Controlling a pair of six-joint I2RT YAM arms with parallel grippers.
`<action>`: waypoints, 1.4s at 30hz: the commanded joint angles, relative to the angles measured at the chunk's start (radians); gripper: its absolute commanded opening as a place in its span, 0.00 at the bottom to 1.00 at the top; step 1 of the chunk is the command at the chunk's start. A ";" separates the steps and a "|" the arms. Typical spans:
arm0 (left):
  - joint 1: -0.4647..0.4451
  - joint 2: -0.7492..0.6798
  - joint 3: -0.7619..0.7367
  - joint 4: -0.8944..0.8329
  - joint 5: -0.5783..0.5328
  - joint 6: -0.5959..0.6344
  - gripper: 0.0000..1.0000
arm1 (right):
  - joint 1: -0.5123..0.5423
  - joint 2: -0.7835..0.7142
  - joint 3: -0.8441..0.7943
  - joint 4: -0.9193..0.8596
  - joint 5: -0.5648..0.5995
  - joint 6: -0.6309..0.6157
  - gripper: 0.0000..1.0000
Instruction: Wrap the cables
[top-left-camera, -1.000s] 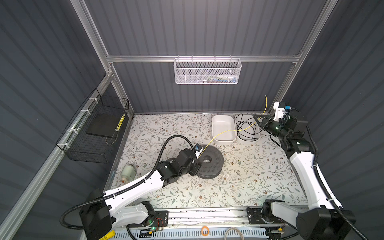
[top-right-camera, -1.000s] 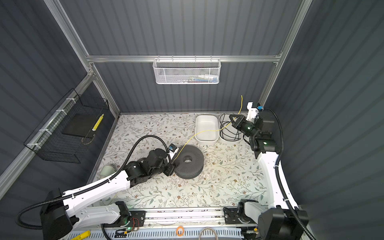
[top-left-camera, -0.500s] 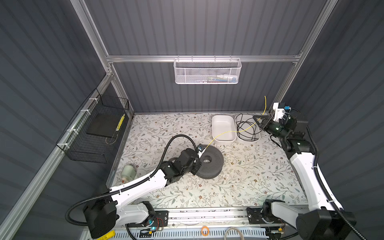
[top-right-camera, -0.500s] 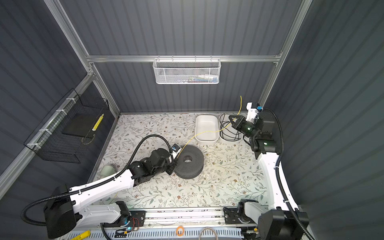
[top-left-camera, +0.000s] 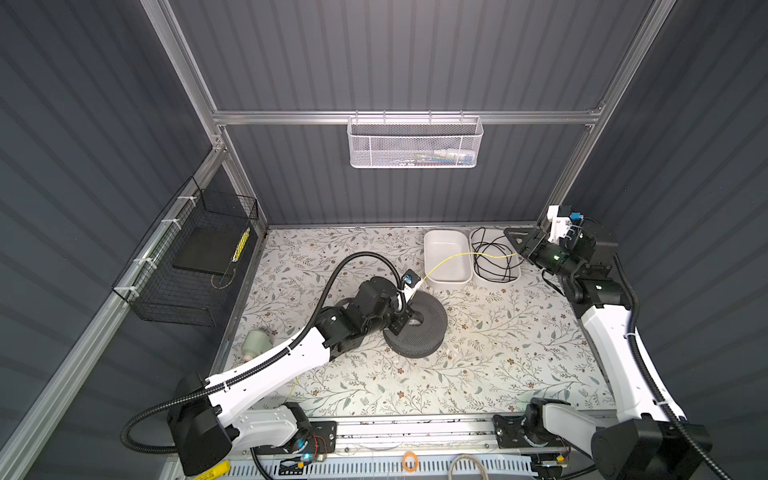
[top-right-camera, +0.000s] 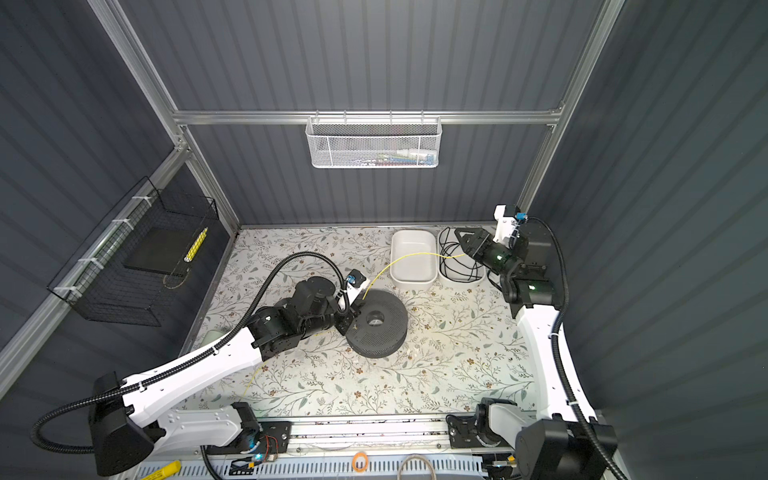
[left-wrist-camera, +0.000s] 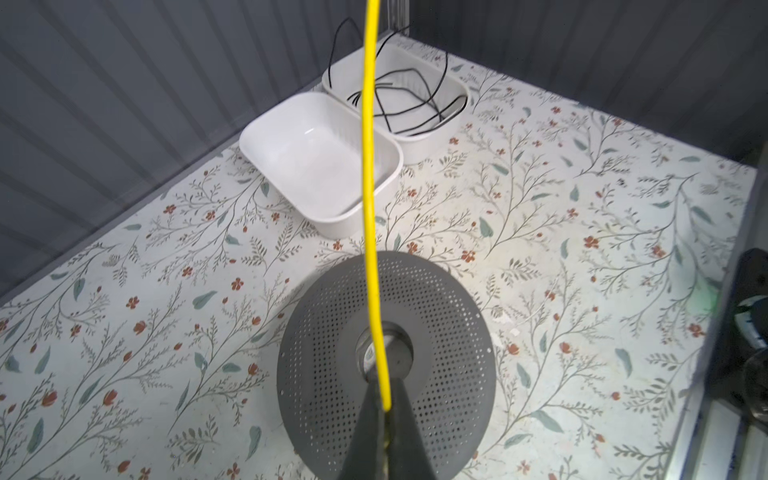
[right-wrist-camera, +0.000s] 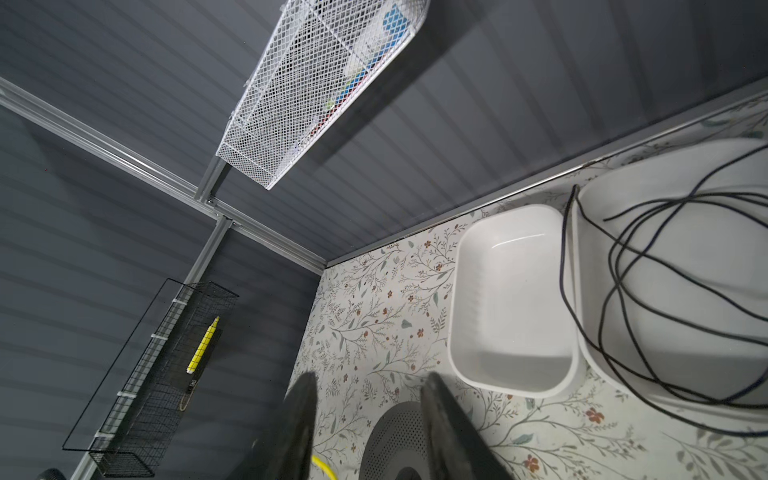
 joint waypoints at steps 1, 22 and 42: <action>0.005 0.044 0.087 -0.036 0.053 -0.024 0.00 | -0.002 -0.075 0.005 -0.020 0.018 -0.019 0.53; 0.066 0.385 0.597 -0.049 0.198 -0.207 0.00 | 0.134 -0.257 -0.227 0.120 -0.068 -0.150 0.72; 0.093 0.548 0.884 -0.148 0.331 -0.191 0.00 | 0.441 -0.063 -0.353 0.311 0.162 -0.361 0.59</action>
